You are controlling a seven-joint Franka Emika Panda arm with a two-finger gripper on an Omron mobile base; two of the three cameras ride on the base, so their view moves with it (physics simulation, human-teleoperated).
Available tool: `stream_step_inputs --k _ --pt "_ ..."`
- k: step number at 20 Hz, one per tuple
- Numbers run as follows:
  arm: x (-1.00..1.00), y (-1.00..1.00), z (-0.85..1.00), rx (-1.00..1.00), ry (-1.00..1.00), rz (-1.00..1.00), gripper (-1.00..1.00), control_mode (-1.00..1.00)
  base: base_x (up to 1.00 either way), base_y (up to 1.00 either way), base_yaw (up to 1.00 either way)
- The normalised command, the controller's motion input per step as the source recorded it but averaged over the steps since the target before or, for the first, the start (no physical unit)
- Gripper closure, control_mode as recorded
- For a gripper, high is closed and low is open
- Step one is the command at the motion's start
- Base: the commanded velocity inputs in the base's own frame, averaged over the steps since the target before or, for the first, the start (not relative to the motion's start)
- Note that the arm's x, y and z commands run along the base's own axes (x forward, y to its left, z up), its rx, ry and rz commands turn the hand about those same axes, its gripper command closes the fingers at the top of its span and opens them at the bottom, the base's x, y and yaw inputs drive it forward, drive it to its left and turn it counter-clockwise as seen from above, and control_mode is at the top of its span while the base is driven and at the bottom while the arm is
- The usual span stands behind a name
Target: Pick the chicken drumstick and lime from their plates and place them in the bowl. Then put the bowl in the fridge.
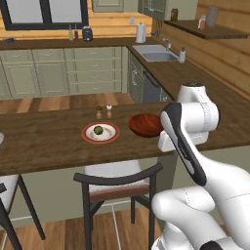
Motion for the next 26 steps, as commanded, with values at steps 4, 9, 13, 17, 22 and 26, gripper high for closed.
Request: stream_step_inputs --k 4,9,13,17,22,26 --pt "0.13 0.0 0.0 0.0 -0.03 0.0 1.0 -1.0 0.0 0.0 0.0" --pt "0.88 0.0 0.25 0.0 -0.1 0.0 1.0 -1.0 0.0 0.0 0.0" --pt "1.0 -0.04 0.21 0.02 0.0 0.0 1.0 -1.0 0.0 0.0 0.0" --pt "1.0 -0.17 0.09 0.03 0.13 0.0 1.0 -1.0 0.0 0.0 0.0" --pt "1.0 -0.02 -0.03 0.0 0.16 0.0 1.0 -1.0 0.0 0.0 0.0" --pt "1.0 -0.05 -0.24 0.0 0.02 -0.05 1.0 -1.0 0.0 0.0 0.0"
